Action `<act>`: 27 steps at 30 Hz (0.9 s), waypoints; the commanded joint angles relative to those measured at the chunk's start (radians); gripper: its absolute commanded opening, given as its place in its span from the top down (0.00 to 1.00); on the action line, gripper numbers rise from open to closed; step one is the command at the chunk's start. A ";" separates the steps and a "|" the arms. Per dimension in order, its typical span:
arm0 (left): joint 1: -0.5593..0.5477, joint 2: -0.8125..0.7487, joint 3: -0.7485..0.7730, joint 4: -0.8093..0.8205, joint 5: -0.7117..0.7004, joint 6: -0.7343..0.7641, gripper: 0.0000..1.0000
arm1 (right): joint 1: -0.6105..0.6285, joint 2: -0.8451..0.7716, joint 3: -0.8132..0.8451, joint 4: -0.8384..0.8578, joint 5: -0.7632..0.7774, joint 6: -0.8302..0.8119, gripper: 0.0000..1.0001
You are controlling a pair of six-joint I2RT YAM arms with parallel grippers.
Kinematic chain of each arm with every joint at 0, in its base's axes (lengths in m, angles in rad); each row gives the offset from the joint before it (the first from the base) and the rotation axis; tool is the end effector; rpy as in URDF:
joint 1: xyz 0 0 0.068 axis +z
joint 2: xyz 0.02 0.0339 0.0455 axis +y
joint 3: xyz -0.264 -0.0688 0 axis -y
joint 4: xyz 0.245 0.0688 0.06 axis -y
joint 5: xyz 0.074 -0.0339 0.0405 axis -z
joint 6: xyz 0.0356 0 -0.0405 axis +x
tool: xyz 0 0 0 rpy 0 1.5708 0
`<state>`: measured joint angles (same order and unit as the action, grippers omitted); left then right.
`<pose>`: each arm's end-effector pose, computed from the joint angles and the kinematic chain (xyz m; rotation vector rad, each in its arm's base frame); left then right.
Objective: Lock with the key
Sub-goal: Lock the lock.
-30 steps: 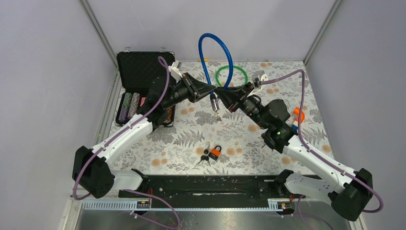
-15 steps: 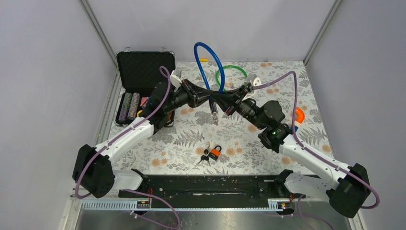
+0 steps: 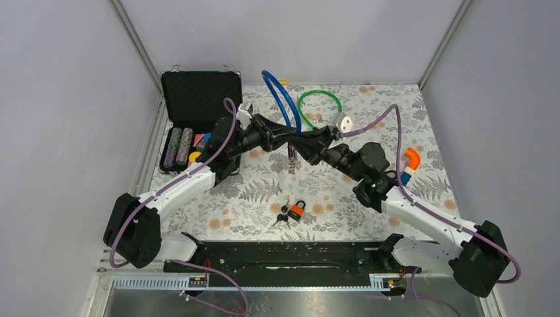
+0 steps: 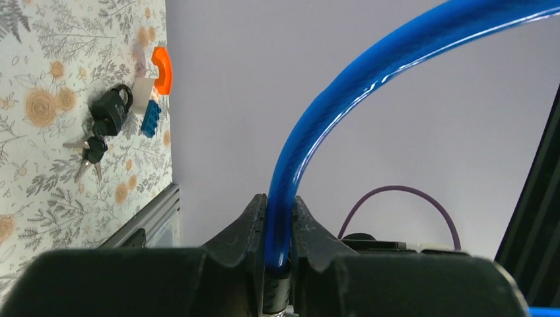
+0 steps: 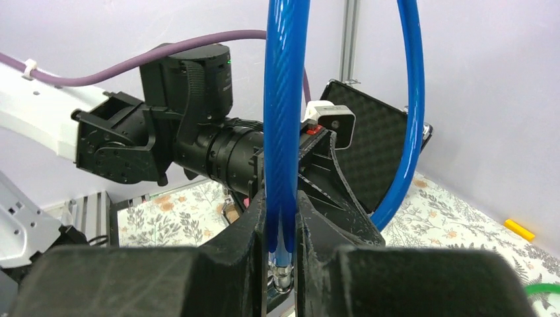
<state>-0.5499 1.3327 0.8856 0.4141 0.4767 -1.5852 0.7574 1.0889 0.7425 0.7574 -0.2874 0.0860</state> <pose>0.2559 -0.1760 0.3147 -0.5743 1.9474 -1.9067 0.1730 0.1774 0.3639 -0.6441 1.0433 0.9062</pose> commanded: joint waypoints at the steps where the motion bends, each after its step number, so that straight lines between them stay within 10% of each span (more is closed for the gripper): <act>1: 0.000 -0.043 0.004 0.180 0.049 -0.152 1.00 | 0.032 0.015 -0.032 -0.032 -0.138 -0.078 1.00; 18: 0.027 -0.087 -0.019 0.144 0.026 -0.133 1.00 | 0.033 0.004 -0.005 -0.108 0.015 -0.004 0.96; 27: 0.061 -0.065 -0.035 0.132 0.007 -0.077 1.00 | 0.033 -0.087 0.213 -0.465 0.115 0.128 0.40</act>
<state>-0.5098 1.2961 0.8162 0.4450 0.4969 -1.6642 0.7784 1.0641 0.8658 0.4515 -0.2295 0.1482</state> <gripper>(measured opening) 0.135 0.499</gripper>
